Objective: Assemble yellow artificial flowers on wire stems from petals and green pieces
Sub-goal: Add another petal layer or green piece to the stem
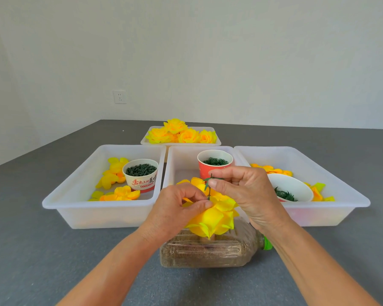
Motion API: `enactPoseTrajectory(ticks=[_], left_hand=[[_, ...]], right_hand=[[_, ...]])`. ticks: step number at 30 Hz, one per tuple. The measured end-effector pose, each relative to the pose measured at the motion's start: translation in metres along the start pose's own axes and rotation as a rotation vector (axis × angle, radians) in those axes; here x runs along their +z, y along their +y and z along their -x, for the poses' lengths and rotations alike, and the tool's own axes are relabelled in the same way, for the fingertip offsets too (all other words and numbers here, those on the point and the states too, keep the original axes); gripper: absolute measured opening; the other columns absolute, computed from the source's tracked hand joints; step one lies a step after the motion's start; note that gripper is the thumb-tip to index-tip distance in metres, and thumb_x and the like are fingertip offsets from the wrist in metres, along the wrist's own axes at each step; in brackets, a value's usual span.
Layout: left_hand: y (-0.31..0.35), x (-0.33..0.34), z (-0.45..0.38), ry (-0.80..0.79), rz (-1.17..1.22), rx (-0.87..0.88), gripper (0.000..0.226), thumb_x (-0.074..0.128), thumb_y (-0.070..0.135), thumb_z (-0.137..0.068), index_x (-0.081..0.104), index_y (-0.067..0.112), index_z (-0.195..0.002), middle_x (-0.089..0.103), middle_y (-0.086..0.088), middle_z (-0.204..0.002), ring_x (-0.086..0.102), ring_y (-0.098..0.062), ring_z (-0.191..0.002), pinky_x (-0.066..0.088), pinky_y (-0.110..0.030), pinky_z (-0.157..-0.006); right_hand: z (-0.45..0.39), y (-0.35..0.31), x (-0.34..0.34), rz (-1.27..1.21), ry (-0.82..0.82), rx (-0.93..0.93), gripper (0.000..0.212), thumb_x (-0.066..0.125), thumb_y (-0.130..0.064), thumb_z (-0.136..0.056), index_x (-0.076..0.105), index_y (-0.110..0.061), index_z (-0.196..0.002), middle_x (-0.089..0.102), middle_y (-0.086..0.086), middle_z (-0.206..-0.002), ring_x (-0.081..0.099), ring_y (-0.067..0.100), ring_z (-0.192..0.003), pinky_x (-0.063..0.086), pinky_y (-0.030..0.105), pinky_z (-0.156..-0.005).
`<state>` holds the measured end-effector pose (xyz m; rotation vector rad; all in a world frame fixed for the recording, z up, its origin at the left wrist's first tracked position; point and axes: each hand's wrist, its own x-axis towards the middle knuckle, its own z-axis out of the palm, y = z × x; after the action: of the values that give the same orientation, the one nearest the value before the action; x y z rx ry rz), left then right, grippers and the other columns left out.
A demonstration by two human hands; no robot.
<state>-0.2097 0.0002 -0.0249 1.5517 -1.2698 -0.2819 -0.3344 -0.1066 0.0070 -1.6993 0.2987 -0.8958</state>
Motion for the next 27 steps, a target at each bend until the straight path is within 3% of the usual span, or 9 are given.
enactPoseTrajectory(ticks=[9, 13, 18, 22, 25, 27], left_hand=[[0.002, 0.000, 0.001, 0.003, 0.026, -0.004, 0.008, 0.072, 0.020, -0.078, 0.071, 0.013, -0.074, 0.069, -0.006, -0.081, 0.063, -0.025, -0.080, 0.050, -0.049, -0.078], [0.003, -0.002, 0.002, -0.011, 0.024, 0.011, 0.008, 0.071, 0.017, -0.080, 0.072, 0.010, -0.077, 0.070, -0.009, -0.084, 0.063, -0.027, -0.083, 0.050, -0.048, -0.079], [0.000, -0.008, 0.006, -0.044, 0.007, -0.026, 0.008, 0.074, 0.018, -0.079, 0.073, 0.020, -0.087, 0.071, 0.002, -0.088, 0.066, -0.017, -0.085, 0.053, -0.037, -0.081], [0.001, -0.009, 0.008, -0.004, 0.007, -0.047, 0.023, 0.078, 0.018, -0.073, 0.066, 0.026, -0.090, 0.070, 0.014, -0.086, 0.064, 0.001, -0.086, 0.048, -0.012, -0.076], [0.002, -0.010, 0.007, 0.000, -0.006, -0.039, 0.032, 0.079, 0.021, -0.073, 0.062, 0.031, -0.098, 0.071, 0.016, -0.090, 0.064, 0.004, -0.089, 0.045, -0.008, -0.078], [0.005, -0.010, 0.007, 0.011, -0.021, -0.018, 0.023, 0.075, 0.024, -0.077, 0.068, 0.033, -0.096, 0.071, 0.017, -0.091, 0.063, 0.004, -0.088, 0.045, -0.007, -0.077]], right_hand=[[0.003, 0.009, -0.003, 0.032, -0.047, 0.010, 0.019, 0.078, -0.015, -0.065, 0.074, -0.027, -0.079, 0.075, -0.004, -0.083, 0.070, 0.009, -0.079, 0.055, 0.022, -0.070], [0.005, 0.011, -0.006, 0.180, -0.070, 0.004, 0.016, 0.081, -0.023, -0.063, 0.074, -0.029, -0.076, 0.074, -0.007, -0.083, 0.070, 0.012, -0.081, 0.056, 0.029, -0.075], [0.006, 0.012, -0.007, 0.334, -0.116, -0.012, 0.015, 0.081, -0.017, -0.070, 0.073, -0.029, -0.075, 0.073, -0.009, -0.079, 0.062, -0.003, -0.070, 0.045, 0.016, -0.063], [0.005, 0.008, -0.008, 0.400, -0.133, -0.022, 0.012, 0.080, -0.019, -0.070, 0.072, -0.028, -0.073, 0.069, -0.006, -0.079, 0.063, 0.008, -0.079, 0.048, 0.026, -0.070], [0.002, 0.001, -0.007, 0.489, -0.189, -0.035, 0.019, 0.079, -0.018, -0.072, 0.069, -0.033, -0.066, 0.066, -0.005, -0.080, 0.061, 0.012, -0.080, 0.045, 0.027, -0.069], [-0.001, -0.003, -0.007, 0.536, -0.230, -0.025, 0.024, 0.078, -0.017, -0.074, 0.066, -0.035, -0.062, 0.066, -0.005, -0.079, 0.061, 0.011, -0.079, 0.043, 0.025, -0.067]])
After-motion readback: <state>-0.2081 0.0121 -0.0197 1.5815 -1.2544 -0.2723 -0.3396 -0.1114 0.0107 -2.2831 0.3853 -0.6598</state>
